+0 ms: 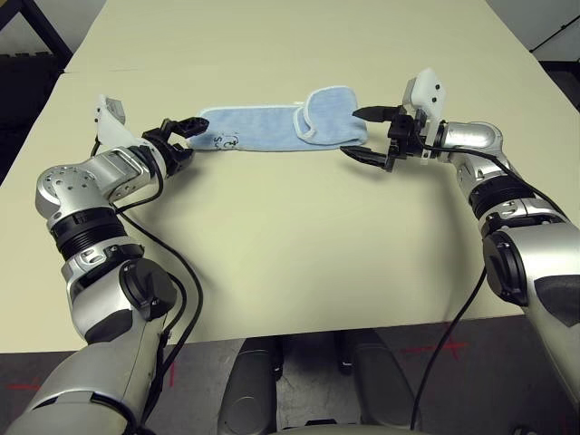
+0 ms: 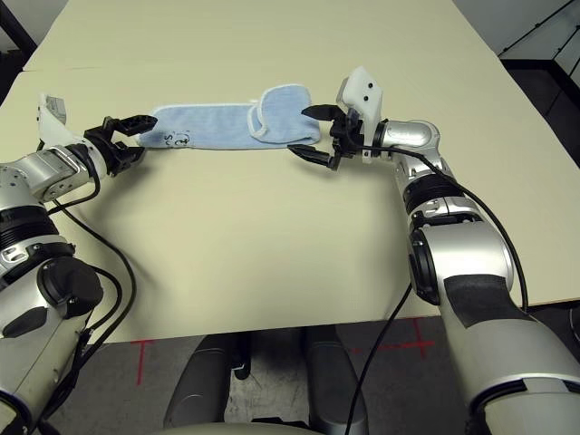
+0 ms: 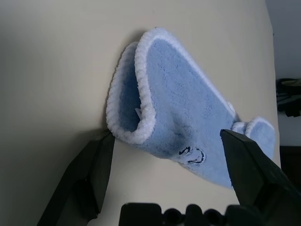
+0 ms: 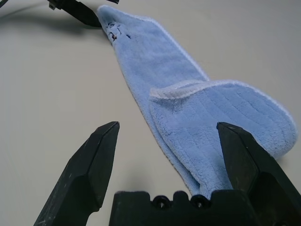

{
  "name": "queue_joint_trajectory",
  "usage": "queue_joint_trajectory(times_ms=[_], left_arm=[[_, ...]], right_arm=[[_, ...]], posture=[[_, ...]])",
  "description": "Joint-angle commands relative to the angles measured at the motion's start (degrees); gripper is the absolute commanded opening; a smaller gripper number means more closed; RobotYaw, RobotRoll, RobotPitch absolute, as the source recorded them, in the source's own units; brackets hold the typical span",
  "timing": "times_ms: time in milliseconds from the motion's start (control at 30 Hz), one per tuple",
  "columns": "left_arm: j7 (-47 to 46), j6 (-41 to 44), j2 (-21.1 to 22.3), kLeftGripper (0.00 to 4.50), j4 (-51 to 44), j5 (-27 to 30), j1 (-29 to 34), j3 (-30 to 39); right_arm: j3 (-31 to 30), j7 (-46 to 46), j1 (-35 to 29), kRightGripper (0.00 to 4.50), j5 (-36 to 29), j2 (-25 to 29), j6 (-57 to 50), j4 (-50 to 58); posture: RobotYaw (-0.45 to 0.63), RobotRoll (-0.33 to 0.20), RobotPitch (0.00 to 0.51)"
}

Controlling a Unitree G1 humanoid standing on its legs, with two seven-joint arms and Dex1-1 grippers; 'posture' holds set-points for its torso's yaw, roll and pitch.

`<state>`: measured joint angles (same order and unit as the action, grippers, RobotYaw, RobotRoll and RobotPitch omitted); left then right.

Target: Fold the towel and set it aside.

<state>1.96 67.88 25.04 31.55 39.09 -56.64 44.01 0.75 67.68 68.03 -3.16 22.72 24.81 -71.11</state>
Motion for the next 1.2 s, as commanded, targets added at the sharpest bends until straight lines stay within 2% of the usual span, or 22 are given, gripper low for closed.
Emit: queue_joint_trajectory(times_ms=[33,67,167,500,833,967,1200], left_arm=[[-0.69,-1.38,-0.11,4.50,1.80,0.19,-0.39,-0.46],[-0.69,-1.64,-0.08,4.50,2.06,0.18,-0.44,-0.63],[-1.05,-2.97,0.08,3.87,2.87,-0.43,-0.41,-1.25],[-2.82,-7.84,0.76,0.04,4.74,-0.75,-0.25,-1.91],[-3.38,-6.93,3.11,0.04,1.38,-0.30,1.61,-1.83],[-4.04,-4.05,4.81,0.04,-3.07,0.91,4.75,-0.51],[-7.81,1.73,2.36,0.04,-14.12,4.23,10.19,3.33]], right_arm=[[0.57,0.32,-0.61,4.48,0.36,0.72,0.48,0.11],[0.57,0.33,-0.65,4.48,0.35,0.75,0.52,0.13],[0.57,0.32,-0.74,4.50,0.35,0.77,0.56,0.18],[0.47,0.17,-0.72,4.50,0.46,0.74,0.74,0.21],[0.45,0.23,-0.69,4.50,0.55,0.88,0.77,0.19],[0.42,0.15,-0.66,4.50,0.63,0.94,0.80,0.14],[0.30,-0.20,-0.13,4.50,0.92,0.92,0.69,-0.18]], posture=[[0.03,0.000,0.252],[0.03,0.000,0.252],[0.02,0.000,0.252],[0.02,0.000,0.245],[0.02,0.000,0.238],[0.02,0.000,0.235],[0.04,0.000,0.233]])
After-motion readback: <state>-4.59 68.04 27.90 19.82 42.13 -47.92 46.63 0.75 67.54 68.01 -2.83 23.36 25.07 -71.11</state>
